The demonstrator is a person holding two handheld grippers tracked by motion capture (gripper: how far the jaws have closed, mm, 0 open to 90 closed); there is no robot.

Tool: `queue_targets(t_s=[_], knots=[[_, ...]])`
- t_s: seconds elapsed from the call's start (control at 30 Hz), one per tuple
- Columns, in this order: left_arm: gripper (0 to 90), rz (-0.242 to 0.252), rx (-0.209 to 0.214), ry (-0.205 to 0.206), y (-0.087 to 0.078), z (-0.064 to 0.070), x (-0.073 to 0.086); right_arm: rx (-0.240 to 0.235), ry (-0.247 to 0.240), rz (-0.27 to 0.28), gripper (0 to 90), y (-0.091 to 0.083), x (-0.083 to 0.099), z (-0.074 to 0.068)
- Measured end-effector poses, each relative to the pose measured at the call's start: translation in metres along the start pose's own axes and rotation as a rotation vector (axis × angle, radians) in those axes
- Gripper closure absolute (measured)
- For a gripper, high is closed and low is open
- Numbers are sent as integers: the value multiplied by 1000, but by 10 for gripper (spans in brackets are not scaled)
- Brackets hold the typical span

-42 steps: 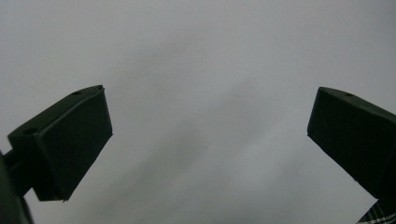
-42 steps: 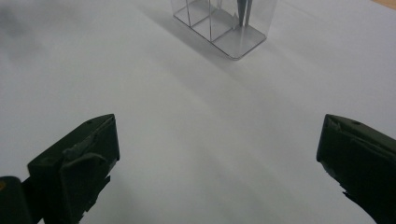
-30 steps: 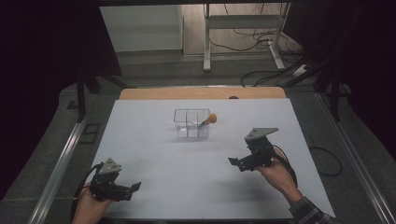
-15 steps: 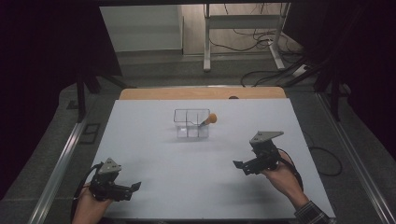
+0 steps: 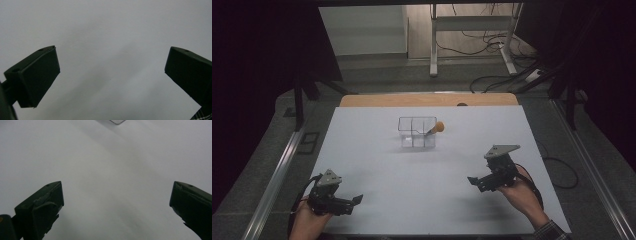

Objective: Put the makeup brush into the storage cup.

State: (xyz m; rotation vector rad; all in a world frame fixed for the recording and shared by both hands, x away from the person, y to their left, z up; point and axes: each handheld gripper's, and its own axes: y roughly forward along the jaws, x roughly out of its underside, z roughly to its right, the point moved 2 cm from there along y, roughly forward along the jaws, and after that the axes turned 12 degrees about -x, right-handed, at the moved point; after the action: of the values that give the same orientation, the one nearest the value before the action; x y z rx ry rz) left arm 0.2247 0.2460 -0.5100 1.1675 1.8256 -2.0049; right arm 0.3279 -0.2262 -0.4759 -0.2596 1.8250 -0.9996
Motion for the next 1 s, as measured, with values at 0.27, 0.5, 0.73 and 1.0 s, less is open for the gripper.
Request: queue_targets(t_s=[0.27,0.5,0.73,1.0], knots=[[2,1,0,-2,0,0,0,16,32,-19,0,-5,10,3],[2,2,3,-7,0,-1,0,30,48,-26,0,-10,19,6],[2,2,4,-7,0,-1,0,45,52,-46,0,-13,26,5],[2,0,4,-7,0,-1,0,44,60,-42,0,-18,33,2]])
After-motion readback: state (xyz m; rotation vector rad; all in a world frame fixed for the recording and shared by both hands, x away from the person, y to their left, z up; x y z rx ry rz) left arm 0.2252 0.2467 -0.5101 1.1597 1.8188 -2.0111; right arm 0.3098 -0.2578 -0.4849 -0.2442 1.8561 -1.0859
